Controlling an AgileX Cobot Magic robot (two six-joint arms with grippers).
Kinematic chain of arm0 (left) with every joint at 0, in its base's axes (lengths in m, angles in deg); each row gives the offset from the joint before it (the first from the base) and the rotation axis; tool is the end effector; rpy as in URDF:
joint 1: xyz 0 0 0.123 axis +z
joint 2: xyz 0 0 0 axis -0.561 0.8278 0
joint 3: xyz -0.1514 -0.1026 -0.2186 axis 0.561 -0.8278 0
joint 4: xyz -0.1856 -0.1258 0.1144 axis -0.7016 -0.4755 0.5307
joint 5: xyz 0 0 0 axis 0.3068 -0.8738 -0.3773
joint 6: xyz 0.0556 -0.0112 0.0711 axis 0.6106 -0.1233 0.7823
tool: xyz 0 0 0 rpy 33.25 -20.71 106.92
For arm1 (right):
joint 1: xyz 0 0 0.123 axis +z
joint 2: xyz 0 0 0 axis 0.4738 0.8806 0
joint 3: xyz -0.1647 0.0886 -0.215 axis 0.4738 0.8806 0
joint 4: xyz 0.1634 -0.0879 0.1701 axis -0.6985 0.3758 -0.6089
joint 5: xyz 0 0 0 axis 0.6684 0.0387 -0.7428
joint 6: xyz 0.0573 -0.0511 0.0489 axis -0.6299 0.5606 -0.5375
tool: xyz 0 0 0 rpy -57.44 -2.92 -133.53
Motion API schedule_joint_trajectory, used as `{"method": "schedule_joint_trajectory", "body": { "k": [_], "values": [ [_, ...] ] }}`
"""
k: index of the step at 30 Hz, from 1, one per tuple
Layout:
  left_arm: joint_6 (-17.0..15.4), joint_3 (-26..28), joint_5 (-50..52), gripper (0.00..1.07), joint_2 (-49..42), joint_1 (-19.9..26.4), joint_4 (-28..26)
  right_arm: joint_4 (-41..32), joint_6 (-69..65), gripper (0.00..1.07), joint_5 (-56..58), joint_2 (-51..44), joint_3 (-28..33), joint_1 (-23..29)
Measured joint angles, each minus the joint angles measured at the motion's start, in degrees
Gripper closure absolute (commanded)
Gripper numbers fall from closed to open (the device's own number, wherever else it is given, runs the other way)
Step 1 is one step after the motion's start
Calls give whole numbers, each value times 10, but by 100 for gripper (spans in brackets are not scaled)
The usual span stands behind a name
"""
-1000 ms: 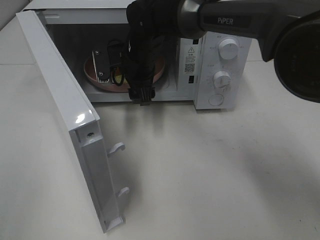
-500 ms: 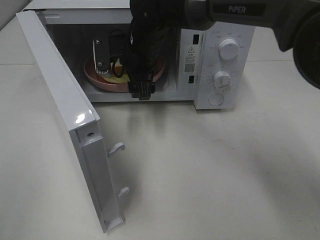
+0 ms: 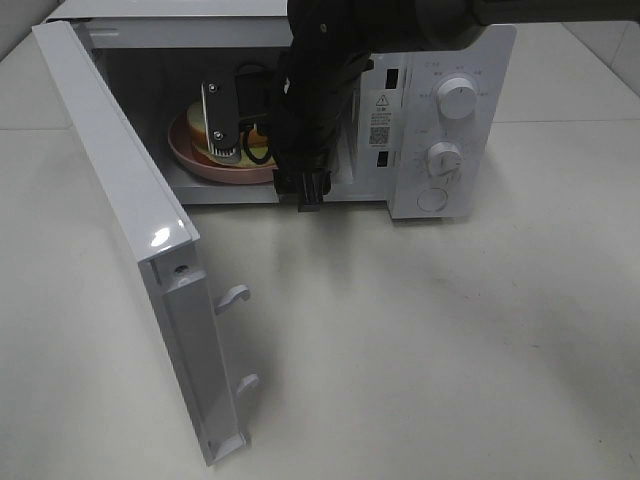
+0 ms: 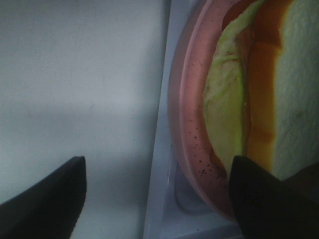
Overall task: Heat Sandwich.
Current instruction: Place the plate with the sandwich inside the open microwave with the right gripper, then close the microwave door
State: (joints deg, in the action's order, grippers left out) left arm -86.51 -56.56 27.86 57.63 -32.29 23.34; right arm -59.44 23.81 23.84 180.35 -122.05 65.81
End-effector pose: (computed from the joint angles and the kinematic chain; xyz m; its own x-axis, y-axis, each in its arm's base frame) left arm -0.0044 -0.0044 0.2786 -0.4342 -0.0273 -0.9004 0.0040 0.9995 -0.0322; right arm 0.3870 0.2855 0.1930 0.2104 -0.9626 -0.1705 -0.8398 -0.0887 -0.5356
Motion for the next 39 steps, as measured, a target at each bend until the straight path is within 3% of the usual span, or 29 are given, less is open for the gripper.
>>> {"method": "schedule_joint_trajectory", "body": {
  "k": [12,23,39],
  "values": [
    [0,0,0,5,0,0,0,-9,-44,26,-16,-81,116,0],
    [0,0,0,5,0,0,0,-14,-51,29,-18,-144,179,0],
    [0,0,0,5,0,0,0,-14,-193,31,6,-249,272,0]
  ]
}}
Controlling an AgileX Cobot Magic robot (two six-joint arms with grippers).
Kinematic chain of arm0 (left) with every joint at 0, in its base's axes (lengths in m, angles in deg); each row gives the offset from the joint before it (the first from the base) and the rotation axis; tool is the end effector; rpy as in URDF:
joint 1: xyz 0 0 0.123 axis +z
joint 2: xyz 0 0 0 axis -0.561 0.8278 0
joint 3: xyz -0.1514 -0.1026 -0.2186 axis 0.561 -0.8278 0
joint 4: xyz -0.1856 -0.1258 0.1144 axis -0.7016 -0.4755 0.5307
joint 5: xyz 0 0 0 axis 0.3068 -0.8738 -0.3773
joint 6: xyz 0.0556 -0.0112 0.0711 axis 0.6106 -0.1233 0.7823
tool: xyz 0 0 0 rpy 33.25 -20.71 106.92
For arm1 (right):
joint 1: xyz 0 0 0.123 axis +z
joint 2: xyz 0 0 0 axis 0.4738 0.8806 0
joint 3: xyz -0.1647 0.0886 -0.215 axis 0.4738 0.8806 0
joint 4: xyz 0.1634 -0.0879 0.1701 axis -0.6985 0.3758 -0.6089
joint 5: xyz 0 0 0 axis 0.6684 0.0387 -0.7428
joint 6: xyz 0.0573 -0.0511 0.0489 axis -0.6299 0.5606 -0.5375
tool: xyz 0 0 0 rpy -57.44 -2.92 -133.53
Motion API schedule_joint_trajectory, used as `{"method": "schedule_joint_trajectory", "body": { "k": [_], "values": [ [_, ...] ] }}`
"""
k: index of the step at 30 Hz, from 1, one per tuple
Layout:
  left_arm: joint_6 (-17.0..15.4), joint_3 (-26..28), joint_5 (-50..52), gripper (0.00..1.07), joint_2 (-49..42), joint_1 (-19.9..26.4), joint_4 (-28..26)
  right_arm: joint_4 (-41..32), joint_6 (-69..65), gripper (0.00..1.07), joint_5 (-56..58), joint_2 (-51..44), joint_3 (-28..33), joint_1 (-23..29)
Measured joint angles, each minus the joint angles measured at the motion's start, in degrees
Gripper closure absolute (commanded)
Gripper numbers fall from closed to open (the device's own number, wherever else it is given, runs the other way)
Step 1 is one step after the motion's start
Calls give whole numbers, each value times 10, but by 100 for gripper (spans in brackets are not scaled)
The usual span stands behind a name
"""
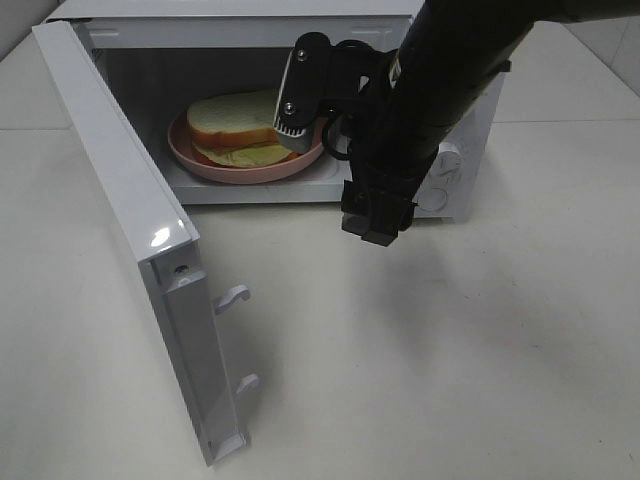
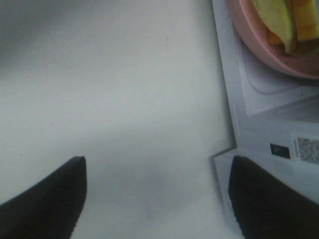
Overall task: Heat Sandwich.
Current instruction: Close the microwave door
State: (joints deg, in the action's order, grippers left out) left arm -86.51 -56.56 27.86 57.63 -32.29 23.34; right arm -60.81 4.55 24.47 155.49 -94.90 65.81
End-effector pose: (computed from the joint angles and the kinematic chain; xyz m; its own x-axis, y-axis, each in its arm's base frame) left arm -0.0044 -0.0044 0.2786 -0.4342 -0.0273 -0.9004 0.0040 0.9995 -0.0322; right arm 0.2956 0.2168 0.2401 -0.1059 -0.9416 -0.3196 -0.8826 0.2371 -0.4060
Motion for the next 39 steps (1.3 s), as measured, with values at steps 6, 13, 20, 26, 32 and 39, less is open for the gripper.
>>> {"method": "schedule_joint_trajectory", "body": {
  "k": [6,13,20,26,32,39],
  "values": [
    [0,0,0,5,0,0,0,1,-78,31,9,-59,56,0],
    [0,0,0,5,0,0,0,1,-137,31,30,-116,103,0],
    [0,0,0,5,0,0,0,1,-215,31,54,-201,158,0],
    [0,0,0,5,0,0,0,1,-266,31,75,-261,187,0],
    [0,0,0,5,0,0,0,1,-296,31,101,-307,205,0],
    [0,0,0,5,0,0,0,1,-342,31,156,-388,238,0]
  ]
}}
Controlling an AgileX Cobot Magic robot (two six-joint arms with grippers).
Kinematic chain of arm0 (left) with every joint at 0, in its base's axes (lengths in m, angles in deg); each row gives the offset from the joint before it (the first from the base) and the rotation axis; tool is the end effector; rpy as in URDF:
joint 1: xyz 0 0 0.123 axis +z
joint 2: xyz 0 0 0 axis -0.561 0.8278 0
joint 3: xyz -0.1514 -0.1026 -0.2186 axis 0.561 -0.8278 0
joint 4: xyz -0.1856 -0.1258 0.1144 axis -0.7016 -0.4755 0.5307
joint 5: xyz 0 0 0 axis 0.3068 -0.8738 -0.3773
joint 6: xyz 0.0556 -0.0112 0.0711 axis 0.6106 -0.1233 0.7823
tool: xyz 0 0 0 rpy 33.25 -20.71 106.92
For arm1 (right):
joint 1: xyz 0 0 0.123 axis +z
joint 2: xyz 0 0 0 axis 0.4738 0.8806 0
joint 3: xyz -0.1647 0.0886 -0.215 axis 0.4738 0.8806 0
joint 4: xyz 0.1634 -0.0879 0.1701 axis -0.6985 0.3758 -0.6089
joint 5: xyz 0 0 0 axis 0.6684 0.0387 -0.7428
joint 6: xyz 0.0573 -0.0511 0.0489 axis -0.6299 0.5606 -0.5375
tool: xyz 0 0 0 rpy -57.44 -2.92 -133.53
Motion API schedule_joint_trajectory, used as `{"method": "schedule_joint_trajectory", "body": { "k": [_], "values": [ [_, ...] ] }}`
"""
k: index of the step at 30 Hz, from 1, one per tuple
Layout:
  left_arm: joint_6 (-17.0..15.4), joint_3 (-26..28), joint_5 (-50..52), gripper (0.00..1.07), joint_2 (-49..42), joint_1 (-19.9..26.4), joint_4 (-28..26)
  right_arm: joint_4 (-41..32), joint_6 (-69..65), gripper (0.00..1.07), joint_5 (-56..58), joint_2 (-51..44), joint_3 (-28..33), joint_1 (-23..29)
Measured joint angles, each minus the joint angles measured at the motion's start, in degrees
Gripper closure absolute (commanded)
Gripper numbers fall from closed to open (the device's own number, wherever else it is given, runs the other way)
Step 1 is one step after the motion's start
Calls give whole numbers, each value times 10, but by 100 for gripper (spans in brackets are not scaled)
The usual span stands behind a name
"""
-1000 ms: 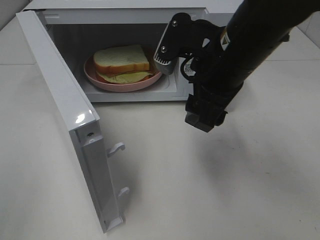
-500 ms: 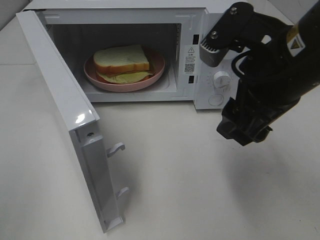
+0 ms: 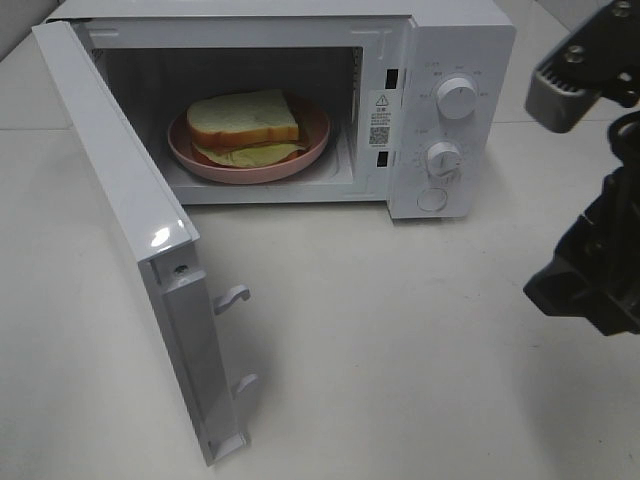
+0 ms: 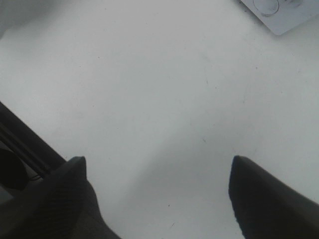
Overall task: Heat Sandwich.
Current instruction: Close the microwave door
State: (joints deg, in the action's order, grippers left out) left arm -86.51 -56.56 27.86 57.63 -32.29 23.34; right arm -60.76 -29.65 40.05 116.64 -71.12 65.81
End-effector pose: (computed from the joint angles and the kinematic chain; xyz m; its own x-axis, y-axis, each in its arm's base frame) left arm -0.0044 -0.0044 0.2786 -0.4342 -0.0273 -0.9004 0.0040 0.9995 -0.0322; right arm 0.1561 0.1062 0.2952 -0.6074 -0.6285 -0.4859 -0.6411 0.7490 -0.1674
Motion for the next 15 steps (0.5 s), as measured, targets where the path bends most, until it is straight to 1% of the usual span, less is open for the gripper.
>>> {"method": "schedule_joint_trajectory", "body": {
  "k": [7,15],
  "values": [
    [0,0,0,5,0,0,0,0,-24,31,40,-77,18,0],
    [0,0,0,5,0,0,0,0,-44,31,101,-125,21,0]
  ]
}}
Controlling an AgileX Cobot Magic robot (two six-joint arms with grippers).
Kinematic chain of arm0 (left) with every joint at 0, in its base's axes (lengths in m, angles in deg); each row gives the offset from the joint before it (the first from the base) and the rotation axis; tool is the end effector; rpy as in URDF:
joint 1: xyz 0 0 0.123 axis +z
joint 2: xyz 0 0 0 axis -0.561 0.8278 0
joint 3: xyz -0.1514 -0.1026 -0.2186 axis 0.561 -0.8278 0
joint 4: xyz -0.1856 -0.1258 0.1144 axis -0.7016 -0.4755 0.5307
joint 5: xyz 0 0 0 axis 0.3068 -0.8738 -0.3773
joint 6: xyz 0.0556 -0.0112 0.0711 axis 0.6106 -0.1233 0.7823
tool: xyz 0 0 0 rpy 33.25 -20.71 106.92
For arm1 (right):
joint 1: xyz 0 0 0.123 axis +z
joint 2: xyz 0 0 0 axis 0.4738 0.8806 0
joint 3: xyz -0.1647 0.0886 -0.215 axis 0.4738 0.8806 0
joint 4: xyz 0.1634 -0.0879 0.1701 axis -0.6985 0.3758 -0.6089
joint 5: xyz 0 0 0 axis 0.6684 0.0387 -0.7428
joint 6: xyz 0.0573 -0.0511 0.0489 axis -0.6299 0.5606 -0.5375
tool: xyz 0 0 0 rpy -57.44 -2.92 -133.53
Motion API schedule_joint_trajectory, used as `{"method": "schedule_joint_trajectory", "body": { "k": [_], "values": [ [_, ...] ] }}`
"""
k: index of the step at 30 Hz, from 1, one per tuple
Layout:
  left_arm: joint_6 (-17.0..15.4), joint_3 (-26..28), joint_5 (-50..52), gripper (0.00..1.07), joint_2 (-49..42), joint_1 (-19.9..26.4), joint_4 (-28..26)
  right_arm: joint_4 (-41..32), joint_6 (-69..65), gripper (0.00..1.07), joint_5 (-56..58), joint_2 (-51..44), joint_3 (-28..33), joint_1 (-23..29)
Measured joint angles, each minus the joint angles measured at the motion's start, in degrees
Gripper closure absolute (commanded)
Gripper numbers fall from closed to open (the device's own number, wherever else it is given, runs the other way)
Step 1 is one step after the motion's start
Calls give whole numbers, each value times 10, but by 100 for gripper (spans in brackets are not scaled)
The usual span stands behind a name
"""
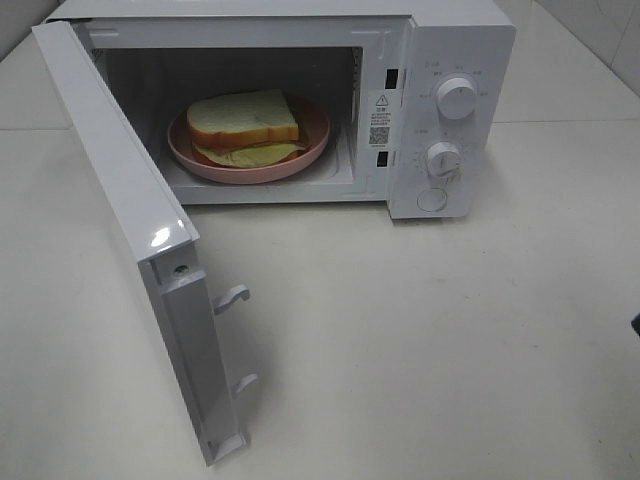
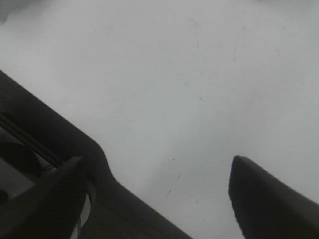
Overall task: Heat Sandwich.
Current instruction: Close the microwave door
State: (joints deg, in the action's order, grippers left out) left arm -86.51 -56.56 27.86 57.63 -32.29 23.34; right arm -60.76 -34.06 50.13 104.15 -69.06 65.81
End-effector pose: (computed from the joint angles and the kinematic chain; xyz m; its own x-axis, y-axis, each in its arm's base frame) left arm -0.0044 -0.0044 0.2786 -0.4342 -0.0273 -0.9004 0.0040 0.9995 -0.0322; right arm 0.1126 0.0711 0.3117 -0.6661 -0.5495 -0.5043 -0.5702 0.8110 -0.1305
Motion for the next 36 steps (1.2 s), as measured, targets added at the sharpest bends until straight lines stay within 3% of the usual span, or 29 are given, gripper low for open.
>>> {"method": "schedule_joint_trajectory", "body": {
  "k": [13,21,36],
  "values": [
    [0,0,0,5,0,0,0,2,-7,31,41,-89,54,-11],
    [0,0,0,5,0,0,0,16,-7,31,12,-169,115,-137],
    [0,0,0,5,0,0,0,10,-6,31,-25,-327,156,-295]
  ]
}}
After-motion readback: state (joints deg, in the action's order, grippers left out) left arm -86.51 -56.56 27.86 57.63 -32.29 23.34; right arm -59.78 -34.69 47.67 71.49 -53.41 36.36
